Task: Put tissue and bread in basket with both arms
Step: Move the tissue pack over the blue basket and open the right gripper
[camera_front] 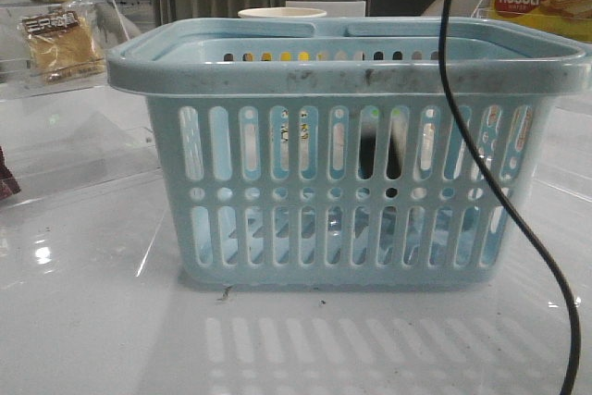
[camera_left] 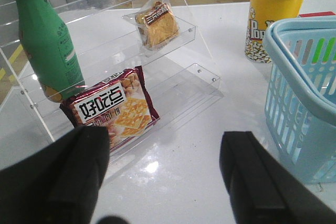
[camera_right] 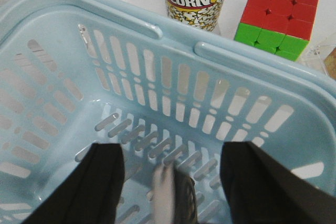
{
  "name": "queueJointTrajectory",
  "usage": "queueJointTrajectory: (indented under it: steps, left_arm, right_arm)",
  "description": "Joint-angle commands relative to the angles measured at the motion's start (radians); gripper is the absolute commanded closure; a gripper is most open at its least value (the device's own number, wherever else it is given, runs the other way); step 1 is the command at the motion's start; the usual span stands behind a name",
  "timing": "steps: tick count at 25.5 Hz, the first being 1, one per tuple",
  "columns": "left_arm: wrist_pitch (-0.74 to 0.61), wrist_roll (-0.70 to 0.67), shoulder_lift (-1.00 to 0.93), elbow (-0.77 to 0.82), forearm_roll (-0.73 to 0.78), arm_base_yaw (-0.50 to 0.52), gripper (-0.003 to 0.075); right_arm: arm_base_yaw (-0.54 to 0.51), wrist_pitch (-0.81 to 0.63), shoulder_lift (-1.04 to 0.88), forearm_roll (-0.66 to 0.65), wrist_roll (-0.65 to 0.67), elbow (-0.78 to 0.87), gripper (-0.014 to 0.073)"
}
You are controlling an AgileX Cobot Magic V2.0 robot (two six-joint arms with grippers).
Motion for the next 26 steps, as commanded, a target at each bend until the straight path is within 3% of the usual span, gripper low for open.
queueJointTrajectory:
  steps: [1,10,13,26]
  left_arm:
    - [-0.079,-0.001,0.018,-0.027,-0.012,-0.002,0.0214]
    - [-0.079,-0.001,0.018,-0.027,-0.012,-0.002,0.0214]
    - [-0.079,-0.001,0.018,-0.027,-0.012,-0.002,0.0214]
    - [-0.079,-0.001,0.018,-0.027,-0.012,-0.002,0.0214]
  right_arm:
    - [0.0,-0.062,-0.066,-0.005,-0.004,-0.036,0.0073]
    - [0.0,0.201,-0.287,-0.157,-0.005,-0.036,0.0073]
    - [0.0,0.274,-0.401,-0.153,-0.005,-0.022,0.0073]
    - [0.001,0.354,-0.844,-0.091,-0.012,0.299,0.0073]
